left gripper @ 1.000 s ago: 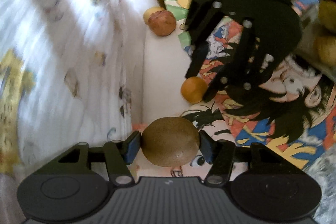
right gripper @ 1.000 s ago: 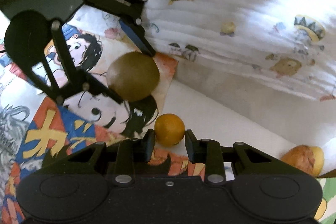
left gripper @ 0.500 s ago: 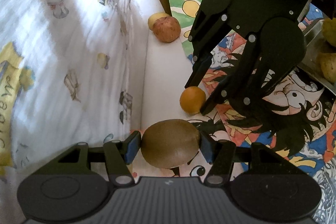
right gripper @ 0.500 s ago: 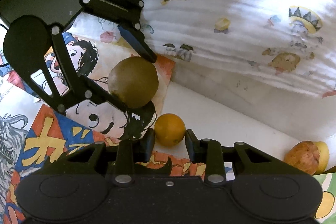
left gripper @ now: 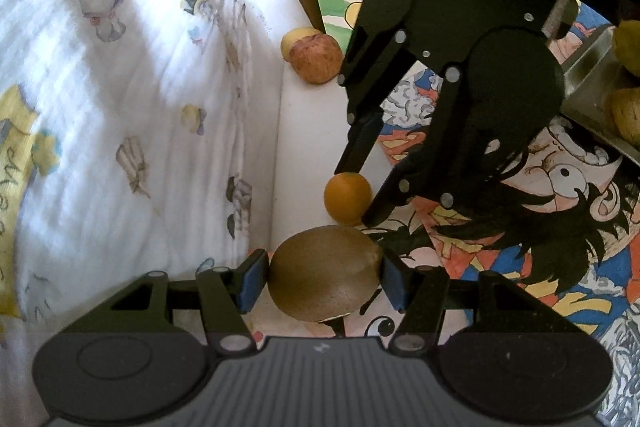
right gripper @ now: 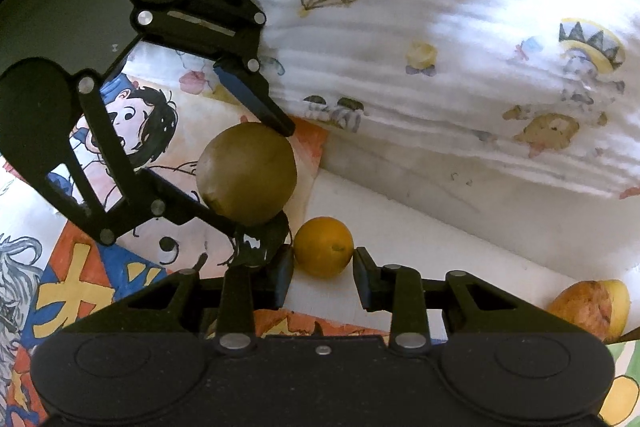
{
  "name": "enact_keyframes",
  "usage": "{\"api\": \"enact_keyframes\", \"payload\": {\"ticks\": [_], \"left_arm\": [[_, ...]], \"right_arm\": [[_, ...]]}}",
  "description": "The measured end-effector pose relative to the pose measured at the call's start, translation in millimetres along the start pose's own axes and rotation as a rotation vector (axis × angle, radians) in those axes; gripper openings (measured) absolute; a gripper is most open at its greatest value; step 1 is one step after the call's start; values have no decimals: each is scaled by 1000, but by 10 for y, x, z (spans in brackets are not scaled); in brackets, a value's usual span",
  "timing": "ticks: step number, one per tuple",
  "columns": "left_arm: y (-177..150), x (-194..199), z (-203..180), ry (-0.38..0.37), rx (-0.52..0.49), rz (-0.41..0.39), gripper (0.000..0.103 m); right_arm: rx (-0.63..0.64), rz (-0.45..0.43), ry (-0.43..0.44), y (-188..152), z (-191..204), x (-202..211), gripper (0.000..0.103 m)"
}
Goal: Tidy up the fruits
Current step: 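Close the left tool on the brown kiwi while the right tool closes on the orange, then lift the kiwi in the left tool toward the tray while the right tool carries the orange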
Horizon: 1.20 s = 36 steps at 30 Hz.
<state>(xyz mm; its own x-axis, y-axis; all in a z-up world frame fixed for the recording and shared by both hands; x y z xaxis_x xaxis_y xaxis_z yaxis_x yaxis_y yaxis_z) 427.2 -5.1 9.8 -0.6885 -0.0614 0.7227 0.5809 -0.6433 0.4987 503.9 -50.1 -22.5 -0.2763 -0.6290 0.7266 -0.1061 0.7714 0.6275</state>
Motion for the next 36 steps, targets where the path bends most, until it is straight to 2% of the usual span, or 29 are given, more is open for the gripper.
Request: {"api": "enact_keyframes", "payload": {"ticks": [9,12,14,17,25,30,36], "left_arm": [[-34,36,-25,8,-10,-2,64],[-74,53,-41,17,-19,-7,63],[-72,39,-54,23,-24,-7,63],[-76,52,-54,27,-9,-9,62],[-57,53,40,39,170,-7,61],[-66,129,90,-42,328,-2,61],[-96,258,50,-83,407,-7,61]], "right_arm": [[-21,-19,-2,24,-41,2,40],[-34,-26,3,-29,-54,76,40],[-43,-28,10,-52,-63,97,34],[-57,-18,-4,-61,-47,123,34],[-156,95,-140,-43,49,218,33],[-256,113,-181,-48,61,371,33],[-342,112,-203,-109,132,629,33]]}}
Point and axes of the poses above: each gripper's, at about its wrist camera, not at the fingertips, and x roughly against the way its jaws point, z to its left, y to its top, the point moved 5 cm from there along -x, roughly the way its jaws point, and after that the axes turned 5 degrees about x, right-handed, at the moved point
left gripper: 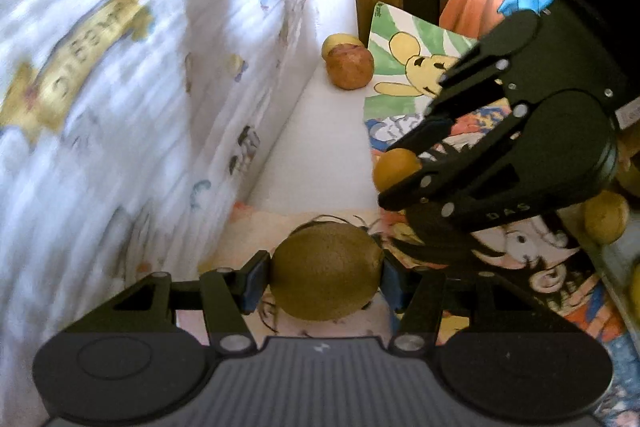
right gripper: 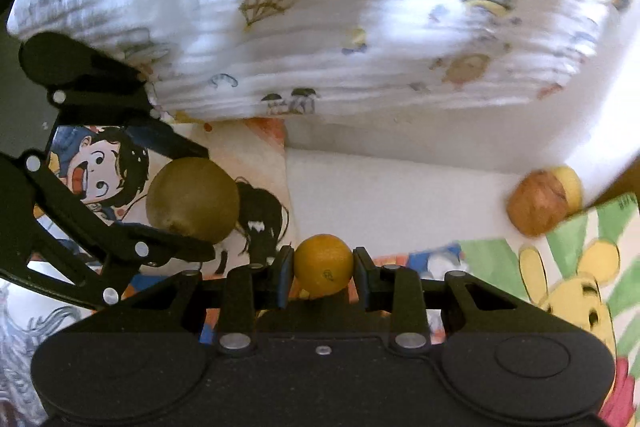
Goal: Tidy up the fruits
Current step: 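Lift the kiwi in the left tool toward the tray while the right tool carries the orange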
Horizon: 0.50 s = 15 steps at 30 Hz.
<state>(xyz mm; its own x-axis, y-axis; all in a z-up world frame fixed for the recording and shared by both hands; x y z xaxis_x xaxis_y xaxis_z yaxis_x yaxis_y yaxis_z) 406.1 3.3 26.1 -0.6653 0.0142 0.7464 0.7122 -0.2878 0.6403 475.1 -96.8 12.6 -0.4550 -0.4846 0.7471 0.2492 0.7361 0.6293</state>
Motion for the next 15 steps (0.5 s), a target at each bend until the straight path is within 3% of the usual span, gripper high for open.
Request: {"api": "enact_keyframes", "payload": {"ticks": [15], "left_arm": [[20,659,-501,-58,118,-84,61]], "right_arm": [[-187,-110,-60,-369,163,1025,33]]}}
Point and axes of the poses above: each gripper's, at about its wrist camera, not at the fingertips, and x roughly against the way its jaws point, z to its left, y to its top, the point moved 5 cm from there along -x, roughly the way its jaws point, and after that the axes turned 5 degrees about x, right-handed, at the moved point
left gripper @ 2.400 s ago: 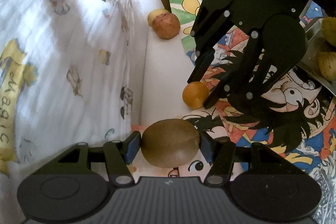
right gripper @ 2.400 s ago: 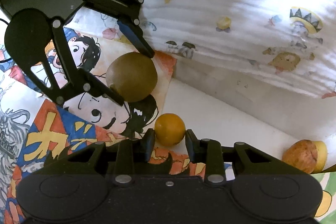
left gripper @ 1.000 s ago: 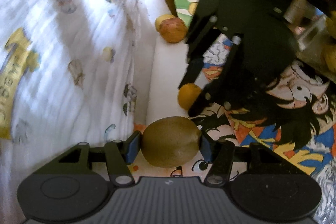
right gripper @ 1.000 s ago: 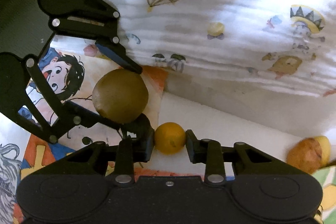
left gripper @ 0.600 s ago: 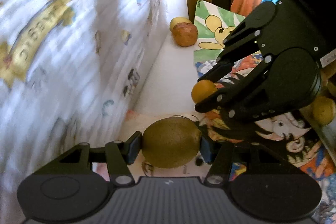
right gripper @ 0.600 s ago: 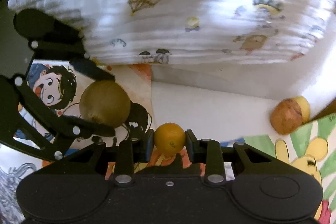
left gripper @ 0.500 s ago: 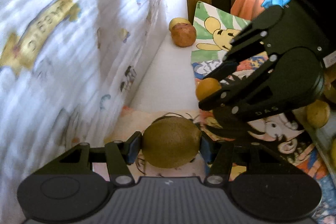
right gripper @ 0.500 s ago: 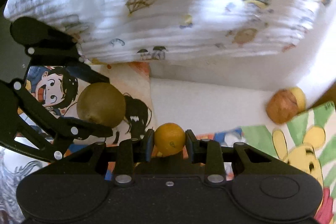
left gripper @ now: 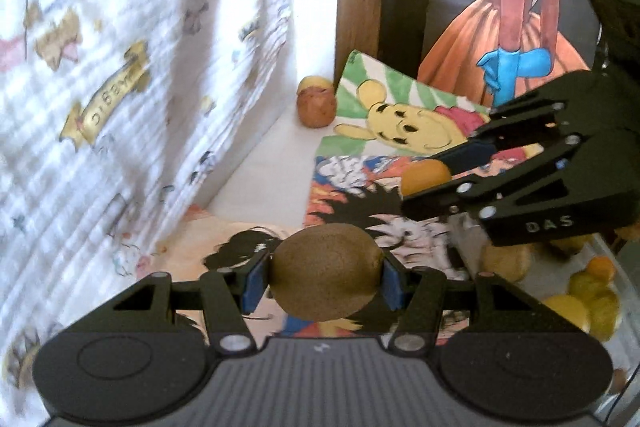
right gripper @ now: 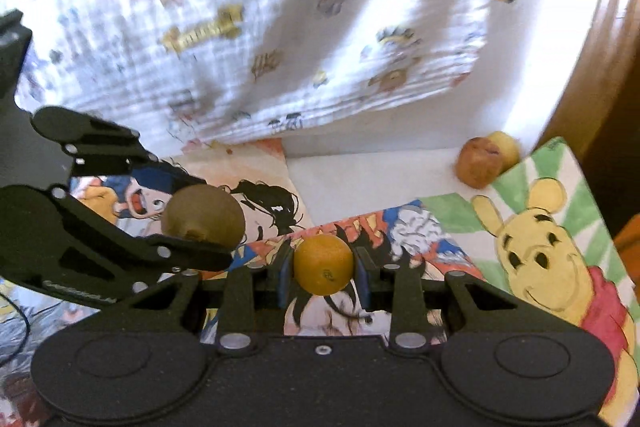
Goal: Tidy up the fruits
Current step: 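Lift the kiwi in the left tool toward the tray while the right tool carries the orange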
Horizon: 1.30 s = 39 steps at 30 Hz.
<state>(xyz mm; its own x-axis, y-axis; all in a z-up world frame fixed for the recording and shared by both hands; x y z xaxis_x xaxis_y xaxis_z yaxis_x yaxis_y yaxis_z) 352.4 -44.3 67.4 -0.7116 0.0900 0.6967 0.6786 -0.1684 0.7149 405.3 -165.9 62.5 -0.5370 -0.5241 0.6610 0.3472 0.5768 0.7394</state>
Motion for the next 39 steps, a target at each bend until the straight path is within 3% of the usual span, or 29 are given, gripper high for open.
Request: {"api": "enact_keyframes", "payload": {"ticks": [7,18,28,39], "left_arm": [[-54,181,-427,-44,37,-44,61],[-351,257,-1164,-140,64,-71,61],[-755,494,-1579,-203,64,-61,61],[-1265,646,-1828,-268,57,17,61]], "right_arm": [[-58,-49,-71,-318,-41,624,33],[-138,-90,-239,-1117,-158,1386,33],[-199,-87,-300,-1775,39,1677,33],[-262,-62,-286,-2161,262,1690,33]]}}
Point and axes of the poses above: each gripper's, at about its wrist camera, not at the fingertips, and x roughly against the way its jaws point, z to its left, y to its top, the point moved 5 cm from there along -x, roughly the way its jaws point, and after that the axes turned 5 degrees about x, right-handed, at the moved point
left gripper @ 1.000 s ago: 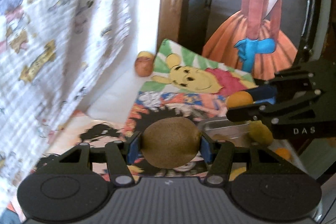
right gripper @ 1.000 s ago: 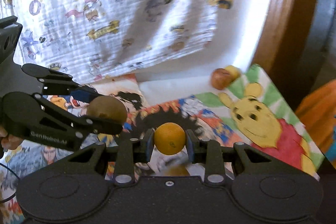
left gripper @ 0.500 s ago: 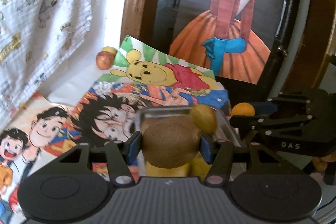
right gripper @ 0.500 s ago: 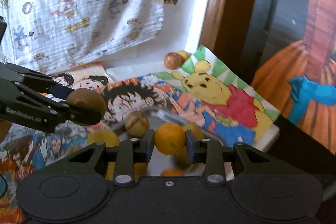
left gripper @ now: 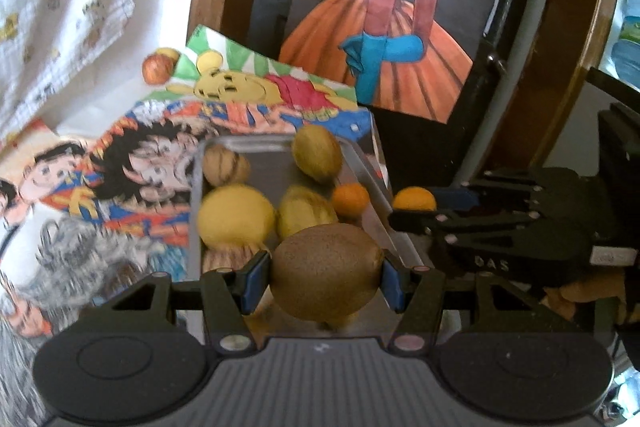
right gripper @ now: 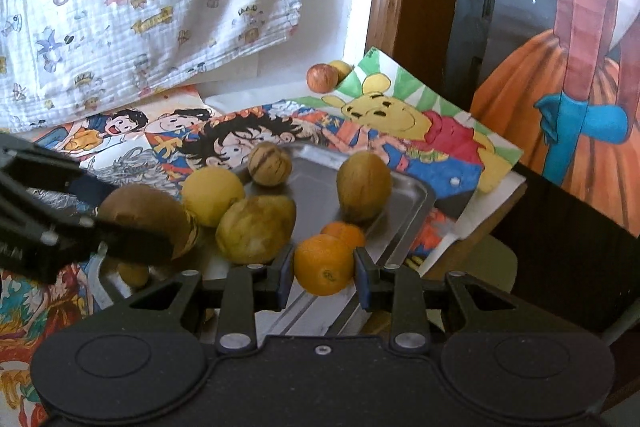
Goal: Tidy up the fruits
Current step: 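Lift the kiwi in the left tool toward the tray while the right tool carries the orange, then lower the kiwi onto the tray with the left tool while the right tool lowers the orange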
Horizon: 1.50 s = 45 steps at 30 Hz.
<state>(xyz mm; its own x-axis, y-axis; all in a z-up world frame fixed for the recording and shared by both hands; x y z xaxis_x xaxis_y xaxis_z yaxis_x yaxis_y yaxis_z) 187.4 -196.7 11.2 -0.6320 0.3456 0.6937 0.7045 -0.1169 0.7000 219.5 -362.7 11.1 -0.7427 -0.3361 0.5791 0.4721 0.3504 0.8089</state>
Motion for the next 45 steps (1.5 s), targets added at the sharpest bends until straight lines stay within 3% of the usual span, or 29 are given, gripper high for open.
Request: {"api": "enact_keyframes", "payload": {"ticks": [6,13,28,45], "left_arm": [[-255,10,9,-27,28,62,61],[-317,5,4,-40,15,76,61],[-308,-145,12,43,-30,-1,62],[-344,-98,74,18,19,0,65]], "right_arm": [[-18,19,16,-150,91,-31,33],[-42,40,30,-260,137,-103,34],[-103,18,8,-305,94,-295,34],[-90,-38,-82,-327,161,-182,38]]}}
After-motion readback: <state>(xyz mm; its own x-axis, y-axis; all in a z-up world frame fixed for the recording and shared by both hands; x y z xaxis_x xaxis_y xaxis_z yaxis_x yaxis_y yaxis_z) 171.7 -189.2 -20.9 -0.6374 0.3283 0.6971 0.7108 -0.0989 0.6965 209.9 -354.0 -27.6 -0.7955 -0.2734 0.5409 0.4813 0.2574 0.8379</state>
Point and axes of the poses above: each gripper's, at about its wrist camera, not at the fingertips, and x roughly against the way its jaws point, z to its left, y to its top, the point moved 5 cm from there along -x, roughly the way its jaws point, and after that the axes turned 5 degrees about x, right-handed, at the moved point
